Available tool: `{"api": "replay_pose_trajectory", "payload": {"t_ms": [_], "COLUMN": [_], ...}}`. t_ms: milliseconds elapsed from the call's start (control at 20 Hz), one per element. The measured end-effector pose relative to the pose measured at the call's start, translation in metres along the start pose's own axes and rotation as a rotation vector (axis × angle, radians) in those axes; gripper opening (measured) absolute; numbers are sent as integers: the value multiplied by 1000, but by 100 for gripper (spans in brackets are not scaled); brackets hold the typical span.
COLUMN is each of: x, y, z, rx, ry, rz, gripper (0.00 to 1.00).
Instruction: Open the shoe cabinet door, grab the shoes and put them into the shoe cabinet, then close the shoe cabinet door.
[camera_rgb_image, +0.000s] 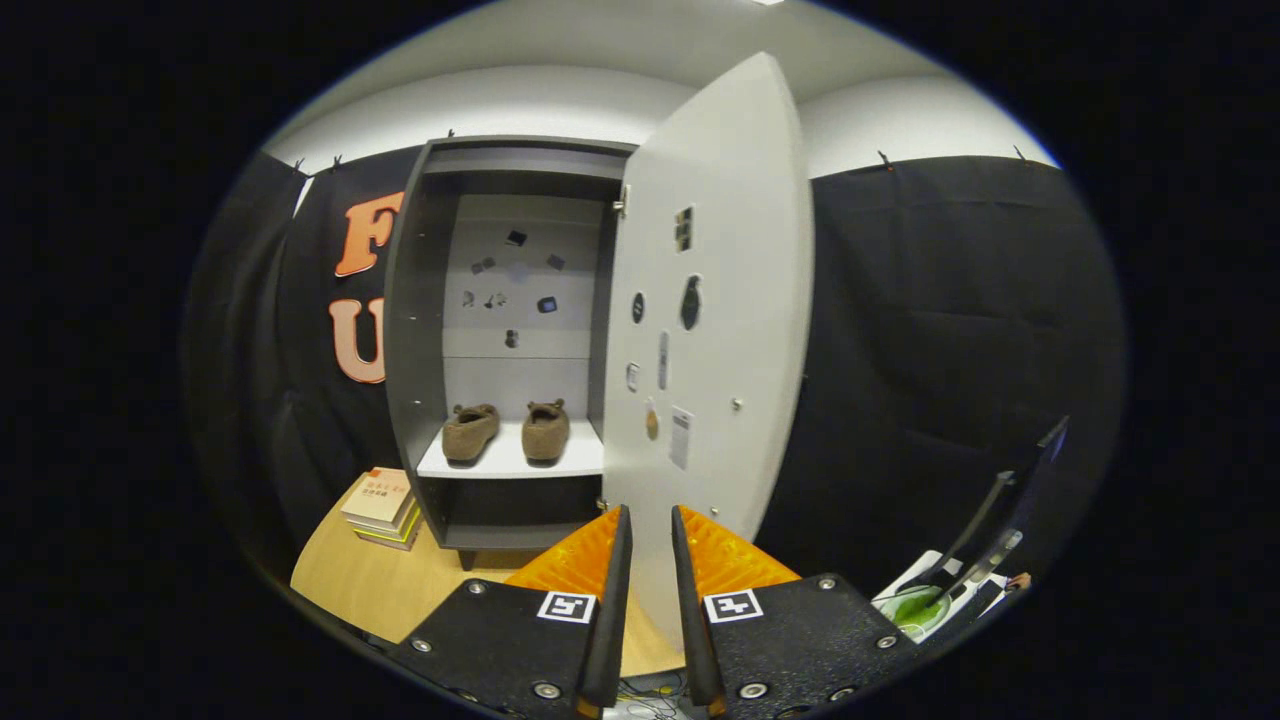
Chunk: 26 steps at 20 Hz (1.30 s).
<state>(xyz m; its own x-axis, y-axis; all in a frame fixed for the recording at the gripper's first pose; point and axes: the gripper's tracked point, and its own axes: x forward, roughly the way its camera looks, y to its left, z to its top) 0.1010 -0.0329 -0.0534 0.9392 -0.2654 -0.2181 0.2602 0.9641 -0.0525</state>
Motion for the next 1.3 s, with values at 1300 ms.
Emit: {"api": "replay_pose_trajectory", "payload": {"t_ms": [1300], "x": [83], "y": [-46], "z": [2], "rx": [97], "ry": [-67], "rz": [234], "gripper": [38]}}
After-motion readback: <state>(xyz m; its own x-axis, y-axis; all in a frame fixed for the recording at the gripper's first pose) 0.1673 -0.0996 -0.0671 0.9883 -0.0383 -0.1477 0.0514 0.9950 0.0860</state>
